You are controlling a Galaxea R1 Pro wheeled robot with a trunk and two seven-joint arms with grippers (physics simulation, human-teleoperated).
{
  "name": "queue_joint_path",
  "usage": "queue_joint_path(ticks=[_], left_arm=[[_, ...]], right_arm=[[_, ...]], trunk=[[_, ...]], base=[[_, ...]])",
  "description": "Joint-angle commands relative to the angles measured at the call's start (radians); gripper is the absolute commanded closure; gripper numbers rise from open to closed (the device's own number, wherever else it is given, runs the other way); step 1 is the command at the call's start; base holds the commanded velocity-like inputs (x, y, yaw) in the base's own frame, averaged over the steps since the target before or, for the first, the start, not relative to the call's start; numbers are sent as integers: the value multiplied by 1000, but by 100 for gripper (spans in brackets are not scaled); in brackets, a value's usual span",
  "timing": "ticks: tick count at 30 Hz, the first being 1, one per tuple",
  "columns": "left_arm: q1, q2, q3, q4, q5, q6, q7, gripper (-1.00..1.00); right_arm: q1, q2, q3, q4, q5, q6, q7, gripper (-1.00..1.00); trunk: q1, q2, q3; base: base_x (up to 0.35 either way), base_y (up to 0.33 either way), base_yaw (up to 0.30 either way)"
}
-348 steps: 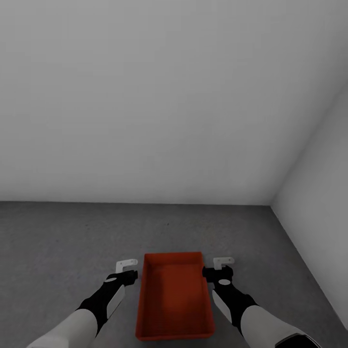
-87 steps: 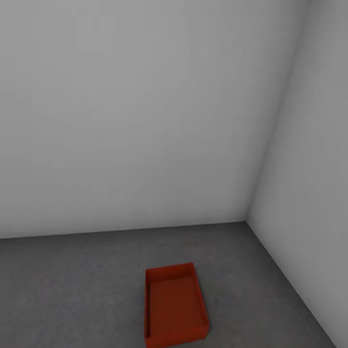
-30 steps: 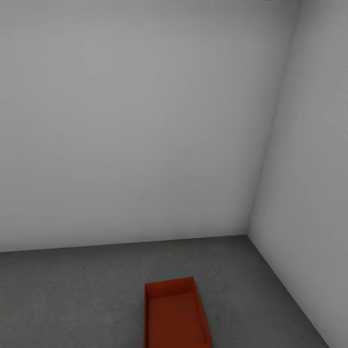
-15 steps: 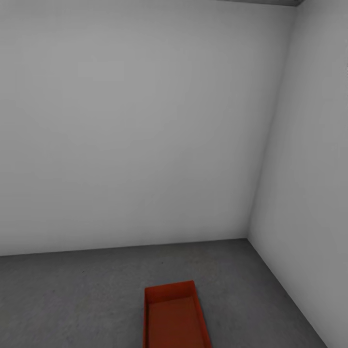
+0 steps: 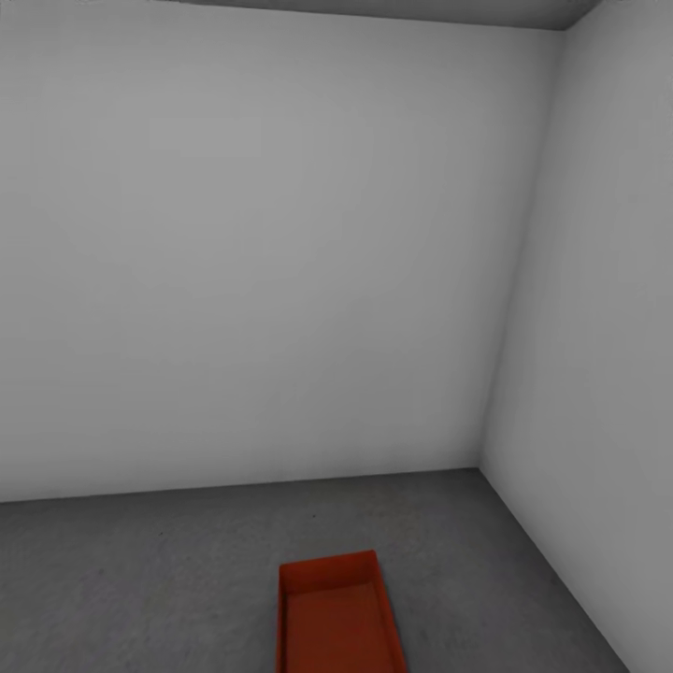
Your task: Move the two storage containers from the living room to the garage. In the garage, place one container on the floor and stack the other container on top of it (either order is fine).
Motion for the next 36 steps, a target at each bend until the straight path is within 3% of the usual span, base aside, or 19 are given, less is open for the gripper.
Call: queue_joint_path(ticks=[1,15,36], left_arm=[[-1,0,-6,0,10,1,-4,-100],[-1,0,-6,0,10,1,-4,-100],[-1,-5,-4,-2,11,-4,-8,-100]], right_arm=[[-1,1,9,3,-10,-6,-1,-100],[-1,0,9,3,-10,-4,0,-100],[-1,-7,15,3,3,-2,10,-100]], trunk=[[0,-1,0],[0,-1,22],[0,-1,23]], base=[[0,0,0],[0,0,0],[0,0,0]])
